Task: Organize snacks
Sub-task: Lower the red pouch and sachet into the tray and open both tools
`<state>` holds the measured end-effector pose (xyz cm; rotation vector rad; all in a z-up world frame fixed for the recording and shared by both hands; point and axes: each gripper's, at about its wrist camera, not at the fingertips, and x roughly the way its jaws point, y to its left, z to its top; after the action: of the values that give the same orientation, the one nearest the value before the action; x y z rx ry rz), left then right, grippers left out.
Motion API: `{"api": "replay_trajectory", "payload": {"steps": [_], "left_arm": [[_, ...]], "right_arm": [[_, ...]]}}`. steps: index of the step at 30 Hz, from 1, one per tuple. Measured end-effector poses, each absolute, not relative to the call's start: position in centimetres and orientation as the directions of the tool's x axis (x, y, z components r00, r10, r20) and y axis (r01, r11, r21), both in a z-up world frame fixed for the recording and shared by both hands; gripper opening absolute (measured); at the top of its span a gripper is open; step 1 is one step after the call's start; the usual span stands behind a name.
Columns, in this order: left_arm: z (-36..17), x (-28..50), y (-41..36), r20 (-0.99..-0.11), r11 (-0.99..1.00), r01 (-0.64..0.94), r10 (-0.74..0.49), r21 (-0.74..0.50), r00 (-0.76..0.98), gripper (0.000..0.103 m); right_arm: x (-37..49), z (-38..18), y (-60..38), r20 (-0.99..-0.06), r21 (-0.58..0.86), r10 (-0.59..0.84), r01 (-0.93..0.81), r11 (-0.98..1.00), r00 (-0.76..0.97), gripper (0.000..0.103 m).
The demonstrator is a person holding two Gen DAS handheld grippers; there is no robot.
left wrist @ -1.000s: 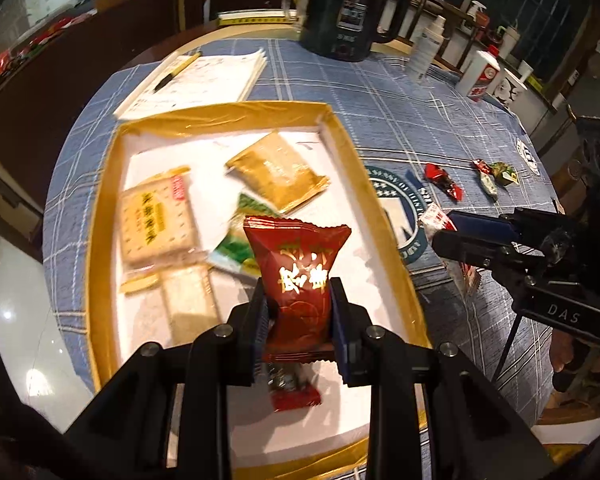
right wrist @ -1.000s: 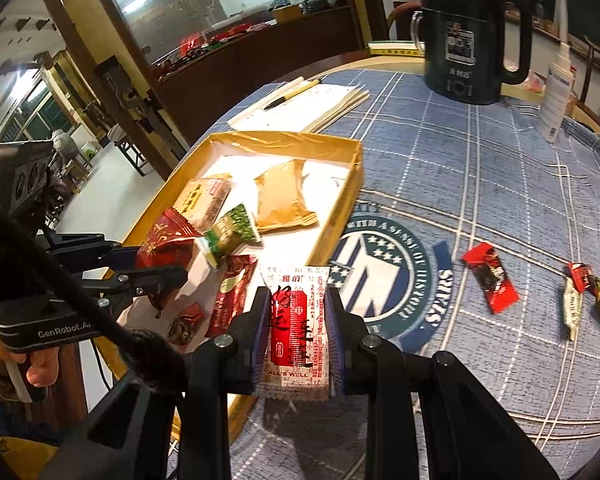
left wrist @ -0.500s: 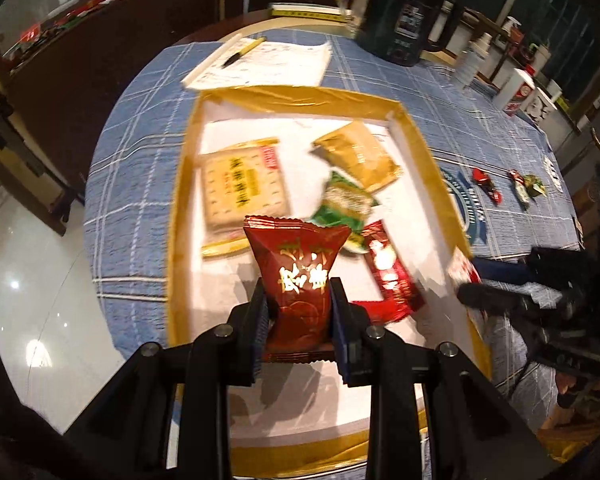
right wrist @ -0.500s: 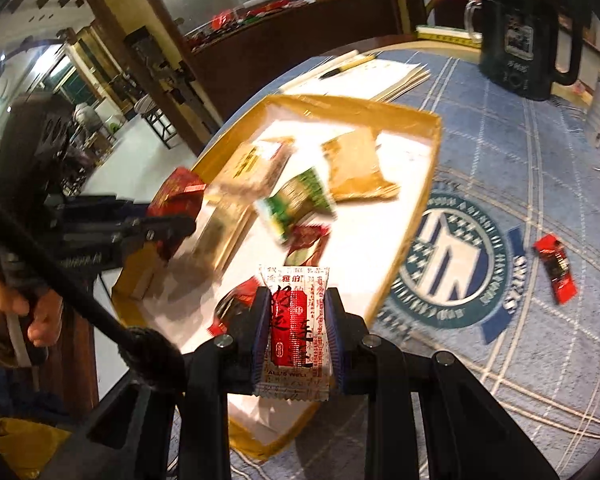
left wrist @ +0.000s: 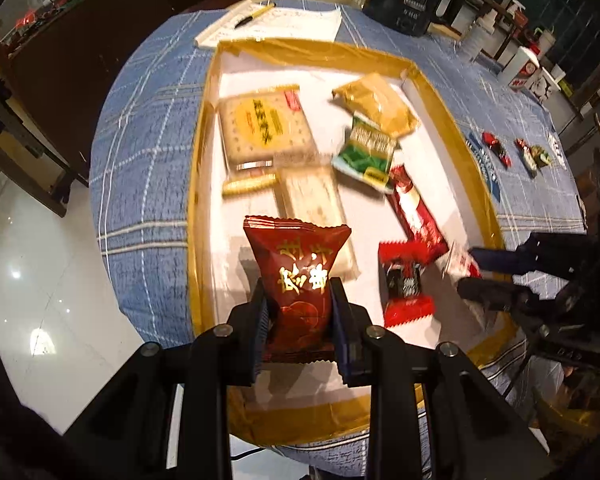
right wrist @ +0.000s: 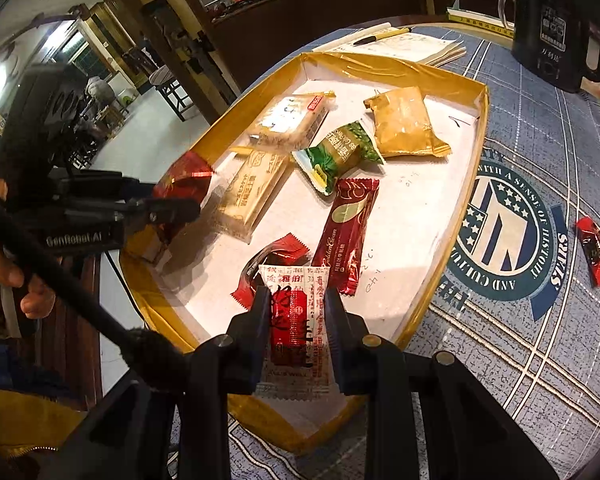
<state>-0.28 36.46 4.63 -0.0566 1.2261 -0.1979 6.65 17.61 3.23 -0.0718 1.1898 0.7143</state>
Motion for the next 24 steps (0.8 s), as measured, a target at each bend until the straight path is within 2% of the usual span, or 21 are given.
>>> {"api": "replay_trajectory", "payload": {"steps": [24], "left_arm": [[2.5,-1.0,36.0,-0.943,0.987,0.098,-0.155,-0.131,0.294,0.031]], "right_arm": [[6.1,2.2,18.4,-0.881,0.309,0.452,-0.555,0.772,0.139,0.028]]}}
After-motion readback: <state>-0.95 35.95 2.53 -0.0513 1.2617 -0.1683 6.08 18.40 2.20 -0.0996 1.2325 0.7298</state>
